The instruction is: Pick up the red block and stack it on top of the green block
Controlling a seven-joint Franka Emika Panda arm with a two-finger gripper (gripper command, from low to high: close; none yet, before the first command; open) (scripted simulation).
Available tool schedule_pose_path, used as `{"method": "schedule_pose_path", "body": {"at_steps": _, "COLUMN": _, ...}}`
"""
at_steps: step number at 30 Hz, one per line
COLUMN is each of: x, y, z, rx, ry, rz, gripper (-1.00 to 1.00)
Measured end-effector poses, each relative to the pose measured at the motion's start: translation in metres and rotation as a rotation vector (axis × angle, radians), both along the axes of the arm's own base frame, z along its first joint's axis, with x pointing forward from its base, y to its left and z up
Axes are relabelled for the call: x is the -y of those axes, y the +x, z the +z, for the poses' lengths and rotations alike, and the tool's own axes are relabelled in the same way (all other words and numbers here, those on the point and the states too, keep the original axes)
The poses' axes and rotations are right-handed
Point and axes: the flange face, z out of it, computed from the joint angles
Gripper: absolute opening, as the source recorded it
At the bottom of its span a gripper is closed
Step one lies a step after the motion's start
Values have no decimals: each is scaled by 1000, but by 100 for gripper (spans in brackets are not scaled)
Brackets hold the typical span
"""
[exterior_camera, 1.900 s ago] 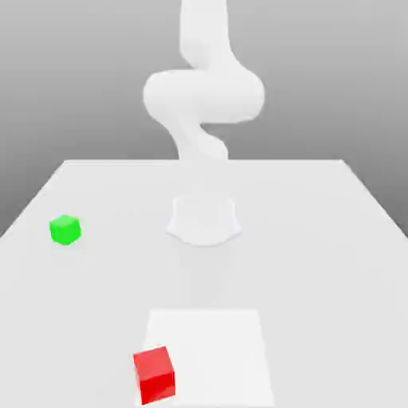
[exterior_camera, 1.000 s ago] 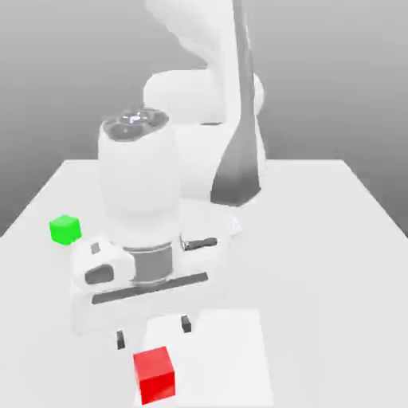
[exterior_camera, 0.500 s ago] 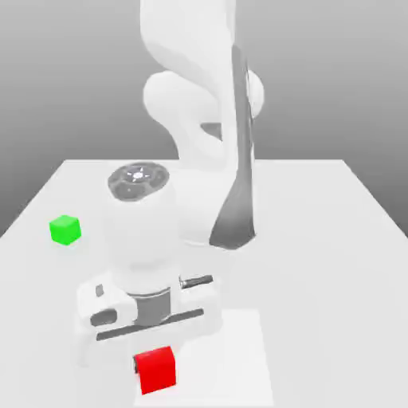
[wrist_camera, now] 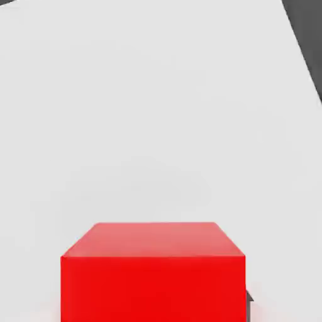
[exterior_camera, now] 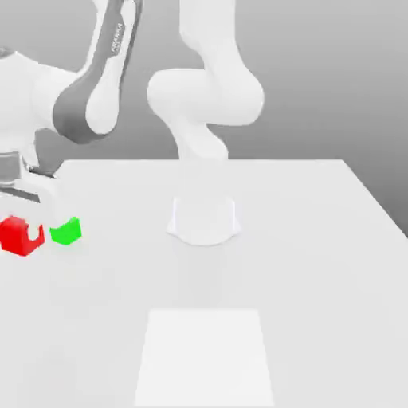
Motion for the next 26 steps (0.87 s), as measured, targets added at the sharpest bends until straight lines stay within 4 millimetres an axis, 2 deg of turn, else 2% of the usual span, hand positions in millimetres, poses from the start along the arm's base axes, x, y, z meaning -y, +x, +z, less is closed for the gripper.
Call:
{"method": "schedule_pose_path", "body": {"at_steps": 2, "x": 12, "y": -41, "z": -2, "rx": 5, "ry": 5, "rz": -118, "gripper": -100}}
{"method": "schedule_pose_path", "body": {"at_steps": 5, "x": 19, "y": -101, "z": -8, "rx": 15, "ry": 17, "rz": -293, "gripper": -100}}
{"method": "schedule_pose_path", "body": {"at_steps": 10, "x": 8, "y": -185, "z": -28, "rx": 45, "ry": 45, "rz": -564, "gripper": -100}}
{"method": "schedule_pose_path", "body": {"at_steps": 13, "x": 6, "y": -196, "z": -41, "rx": 55, "ry": 49, "rz": -609, "gripper": -100}}
{"method": "schedule_pose_path", "body": {"at_steps": 24, "x": 5, "y": -195, "z": -94, "rx": 55, "ry": 51, "rz": -608, "gripper": -100}}
{"method": "schedule_pose_path", "body": {"at_steps": 25, "x": 4, "y": -195, "z": -98, "rx": 53, "ry": 51, "rz": -606, "gripper": 100}}
{"method": "schedule_pose_path", "body": {"at_steps": 26, "x": 4, "y": -195, "z": -98, "rx": 53, "ry": 51, "rz": -608, "gripper": 100}}
